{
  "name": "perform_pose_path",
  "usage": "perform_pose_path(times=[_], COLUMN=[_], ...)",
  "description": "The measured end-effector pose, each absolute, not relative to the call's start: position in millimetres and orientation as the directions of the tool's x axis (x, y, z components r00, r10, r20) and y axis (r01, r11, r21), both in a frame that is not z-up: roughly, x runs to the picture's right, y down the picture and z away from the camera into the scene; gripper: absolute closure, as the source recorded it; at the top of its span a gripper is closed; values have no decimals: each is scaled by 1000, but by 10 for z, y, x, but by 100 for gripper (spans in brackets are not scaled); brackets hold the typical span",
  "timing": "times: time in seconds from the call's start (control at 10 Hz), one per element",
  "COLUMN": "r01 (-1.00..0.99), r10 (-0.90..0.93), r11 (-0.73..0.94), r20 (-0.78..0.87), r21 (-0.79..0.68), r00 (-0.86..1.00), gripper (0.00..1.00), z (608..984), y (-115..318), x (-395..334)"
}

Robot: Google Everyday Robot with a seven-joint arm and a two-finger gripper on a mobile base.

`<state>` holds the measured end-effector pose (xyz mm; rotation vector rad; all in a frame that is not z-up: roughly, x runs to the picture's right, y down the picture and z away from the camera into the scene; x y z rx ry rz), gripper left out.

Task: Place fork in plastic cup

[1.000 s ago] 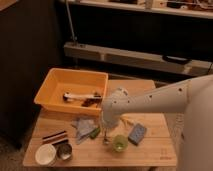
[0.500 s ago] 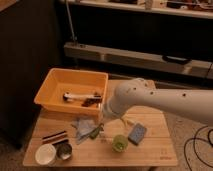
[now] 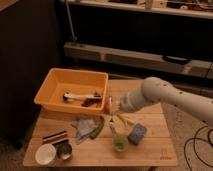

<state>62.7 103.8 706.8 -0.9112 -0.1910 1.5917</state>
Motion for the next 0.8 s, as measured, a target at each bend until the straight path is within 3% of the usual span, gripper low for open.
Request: perform_pose_path(times=[0.4,0.8], r01=[-624,-584], r10=[889,876], r11=[-320,-287], r20=[-454,-454], r21=[-713,-760], r00=[63,160], gripper=[92,92], z=[7268,7084], y=[1163,1566], x=[1131,1012])
